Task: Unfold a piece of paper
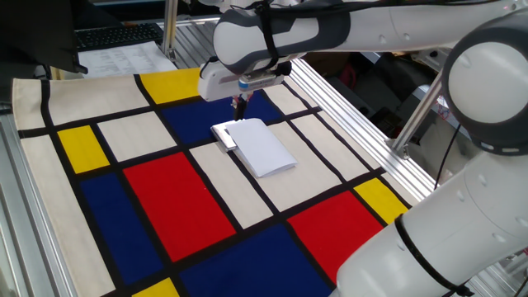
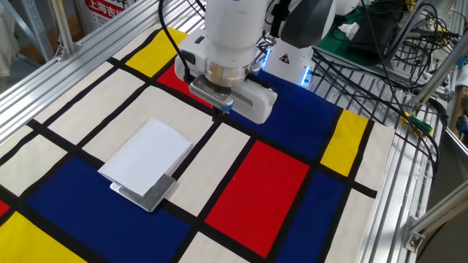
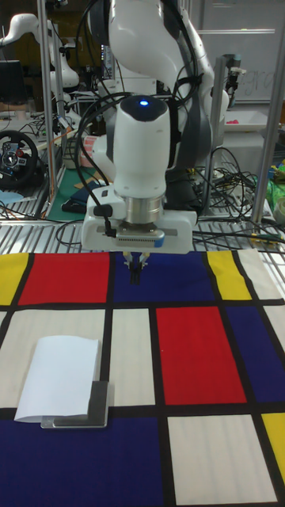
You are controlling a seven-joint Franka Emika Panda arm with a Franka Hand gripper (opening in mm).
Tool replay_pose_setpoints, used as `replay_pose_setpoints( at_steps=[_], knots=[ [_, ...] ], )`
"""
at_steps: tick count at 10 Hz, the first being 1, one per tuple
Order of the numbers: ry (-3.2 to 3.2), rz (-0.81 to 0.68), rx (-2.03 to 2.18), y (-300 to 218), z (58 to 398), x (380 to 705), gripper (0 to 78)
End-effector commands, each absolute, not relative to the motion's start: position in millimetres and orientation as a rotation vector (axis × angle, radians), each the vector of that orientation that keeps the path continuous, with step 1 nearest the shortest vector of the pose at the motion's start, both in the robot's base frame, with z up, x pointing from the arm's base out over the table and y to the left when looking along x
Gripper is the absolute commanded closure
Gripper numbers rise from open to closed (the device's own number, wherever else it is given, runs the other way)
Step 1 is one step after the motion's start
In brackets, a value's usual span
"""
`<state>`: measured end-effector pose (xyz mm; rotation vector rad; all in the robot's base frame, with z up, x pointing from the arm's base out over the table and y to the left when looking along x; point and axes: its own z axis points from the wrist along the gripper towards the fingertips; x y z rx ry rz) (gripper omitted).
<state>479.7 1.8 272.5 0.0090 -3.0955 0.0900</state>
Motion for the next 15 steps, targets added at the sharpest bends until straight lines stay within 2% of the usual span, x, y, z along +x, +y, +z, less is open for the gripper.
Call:
replay_pose_setpoints(
  at_steps=[1,4,5,10,15],
  knots=[
    [-3.103,0.089,0.026,2,274,481,77.6],
    [-3.105,0.034,0.021,2,274,481,77.6],
    [-3.105,0.078,-0.058,2,274,481,77.6],
    [-3.010,0.088,-0.044,3,272,482,77.6],
    [-3.012,0.153,-0.024,22,218,510,77.6]
  ],
)
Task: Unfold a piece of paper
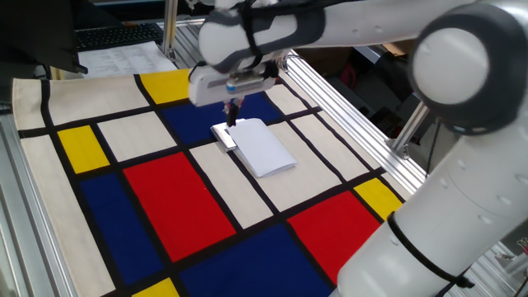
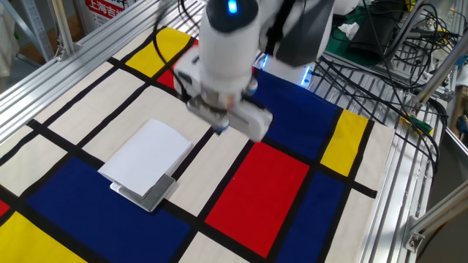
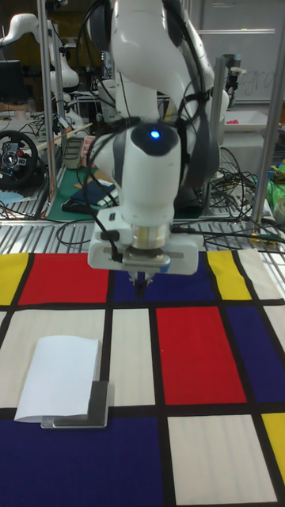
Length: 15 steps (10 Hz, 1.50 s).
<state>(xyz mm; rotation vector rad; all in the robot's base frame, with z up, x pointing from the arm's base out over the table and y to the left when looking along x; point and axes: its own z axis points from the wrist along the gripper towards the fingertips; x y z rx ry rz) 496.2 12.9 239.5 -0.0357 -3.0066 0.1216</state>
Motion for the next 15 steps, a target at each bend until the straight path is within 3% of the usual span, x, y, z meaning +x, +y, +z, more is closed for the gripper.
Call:
replay_pose_setpoints(
  at_steps=[1,6,15],
  knots=[
    [-3.011,0.154,-0.011,20,213,511,77.6],
    [-3.006,0.175,0.085,-6,172,527,77.6],
    [-3.052,0.219,0.106,-19,120,524,77.6]
  ],
)
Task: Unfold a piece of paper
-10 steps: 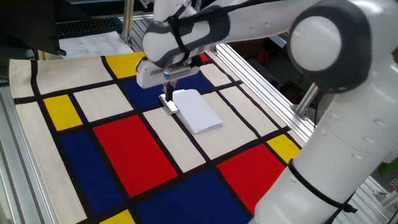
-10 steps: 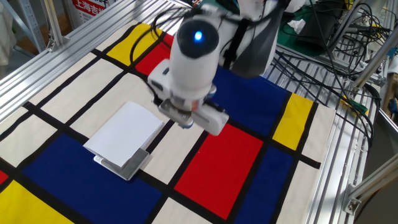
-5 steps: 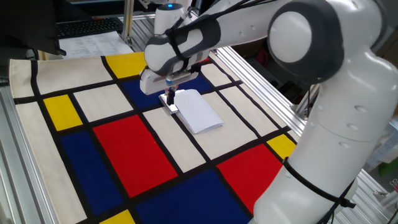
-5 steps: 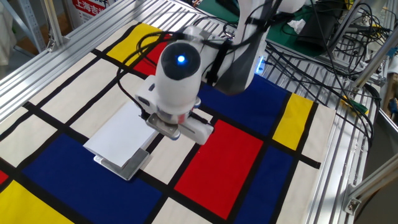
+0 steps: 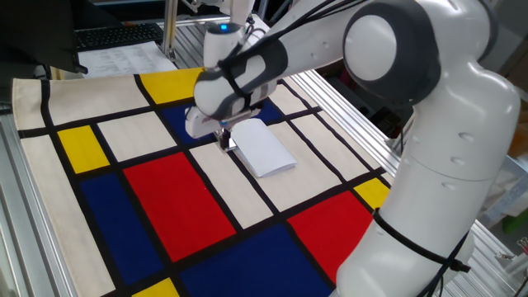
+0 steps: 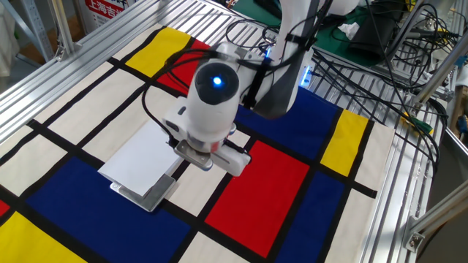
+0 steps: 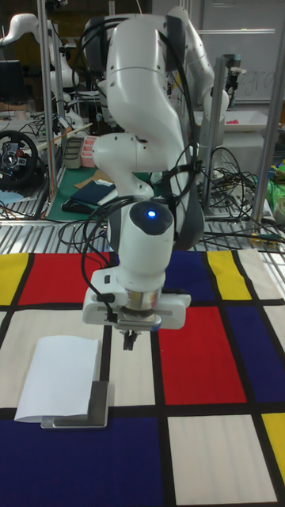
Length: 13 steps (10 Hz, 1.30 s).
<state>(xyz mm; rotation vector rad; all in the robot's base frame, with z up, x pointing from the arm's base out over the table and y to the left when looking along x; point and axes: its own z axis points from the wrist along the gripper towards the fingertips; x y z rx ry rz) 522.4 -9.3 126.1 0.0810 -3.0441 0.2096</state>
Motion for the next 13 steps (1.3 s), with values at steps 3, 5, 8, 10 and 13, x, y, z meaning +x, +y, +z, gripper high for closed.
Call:
replay_pose_setpoints(
  at_steps=[3,5,8,10,13],
  knots=[
    [-3.047,0.226,0.112,-35,111,527,77.6],
    [-3.049,0.290,0.106,-39,100,528,77.6],
    [-3.065,0.285,0.130,-48,87,529,77.6],
    [-3.065,0.286,0.129,-49,85,530,77.6],
    [-3.071,0.287,0.131,-53,72,528,77.6]
  ],
)
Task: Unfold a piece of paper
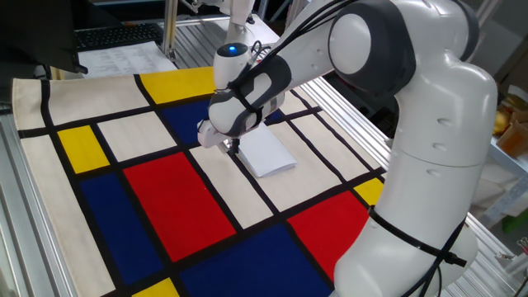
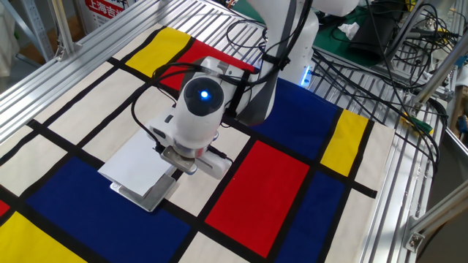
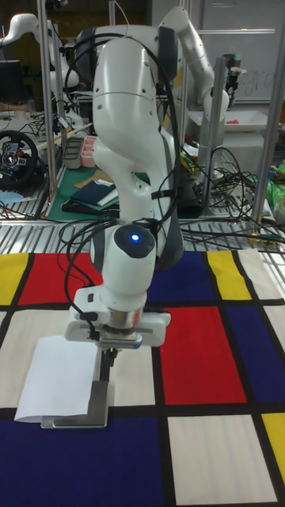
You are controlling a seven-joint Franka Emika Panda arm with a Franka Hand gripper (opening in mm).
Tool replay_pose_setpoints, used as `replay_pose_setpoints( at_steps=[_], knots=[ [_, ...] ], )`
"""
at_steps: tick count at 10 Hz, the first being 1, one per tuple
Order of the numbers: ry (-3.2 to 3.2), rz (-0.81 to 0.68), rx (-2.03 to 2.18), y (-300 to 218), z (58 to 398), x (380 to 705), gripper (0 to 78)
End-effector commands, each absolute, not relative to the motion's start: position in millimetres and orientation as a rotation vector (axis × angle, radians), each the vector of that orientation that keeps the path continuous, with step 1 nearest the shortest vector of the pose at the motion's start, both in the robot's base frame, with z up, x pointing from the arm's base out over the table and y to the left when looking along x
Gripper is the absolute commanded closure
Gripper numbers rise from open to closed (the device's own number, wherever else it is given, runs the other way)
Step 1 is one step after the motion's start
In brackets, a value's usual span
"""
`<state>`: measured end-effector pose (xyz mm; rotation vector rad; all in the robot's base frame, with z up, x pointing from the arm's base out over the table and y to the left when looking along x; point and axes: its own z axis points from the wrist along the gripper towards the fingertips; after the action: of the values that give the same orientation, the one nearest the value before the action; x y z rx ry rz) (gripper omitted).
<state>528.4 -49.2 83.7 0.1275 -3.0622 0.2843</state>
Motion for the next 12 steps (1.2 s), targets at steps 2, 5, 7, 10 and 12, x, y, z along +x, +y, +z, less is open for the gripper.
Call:
replay_pose_setpoints(
  at_steps=[2,5,7,10,12],
  knots=[
    [-3.069,0.286,0.143,-59,68,528,77.6],
    [-3.066,0.288,0.173,-63,66,528,77.6],
    [-3.065,0.288,0.179,-65,66,528,77.6],
    [-3.064,0.304,0.174,-67,65,528,77.6],
    [-3.064,0.316,0.181,-71,64,529,77.6]
  ],
)
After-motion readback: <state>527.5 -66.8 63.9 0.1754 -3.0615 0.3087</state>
